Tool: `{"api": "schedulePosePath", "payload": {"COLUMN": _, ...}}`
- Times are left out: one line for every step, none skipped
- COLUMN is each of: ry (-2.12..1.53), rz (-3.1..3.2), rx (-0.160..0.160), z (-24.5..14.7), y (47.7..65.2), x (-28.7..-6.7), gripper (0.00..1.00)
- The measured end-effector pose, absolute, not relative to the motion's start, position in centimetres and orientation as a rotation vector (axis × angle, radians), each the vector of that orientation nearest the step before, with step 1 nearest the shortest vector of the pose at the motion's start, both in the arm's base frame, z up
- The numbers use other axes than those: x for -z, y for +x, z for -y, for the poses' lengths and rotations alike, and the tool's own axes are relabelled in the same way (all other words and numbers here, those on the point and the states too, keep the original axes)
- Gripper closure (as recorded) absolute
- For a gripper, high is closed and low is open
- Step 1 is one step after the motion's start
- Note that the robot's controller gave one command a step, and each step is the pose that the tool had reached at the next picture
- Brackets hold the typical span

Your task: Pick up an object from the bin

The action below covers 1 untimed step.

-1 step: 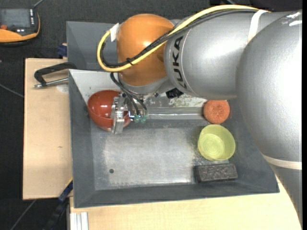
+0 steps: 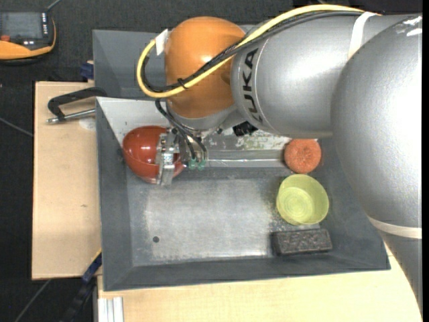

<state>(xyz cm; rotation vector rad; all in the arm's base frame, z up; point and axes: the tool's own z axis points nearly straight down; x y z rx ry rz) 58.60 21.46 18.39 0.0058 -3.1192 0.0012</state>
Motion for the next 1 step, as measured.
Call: {"api": "schedulePosePath", "payload": {"ry": 0.238, "rz": 3.121, "rx": 0.006, "z": -20.79, "y": 60.06, "x": -27.06, "gripper": 1.0}}
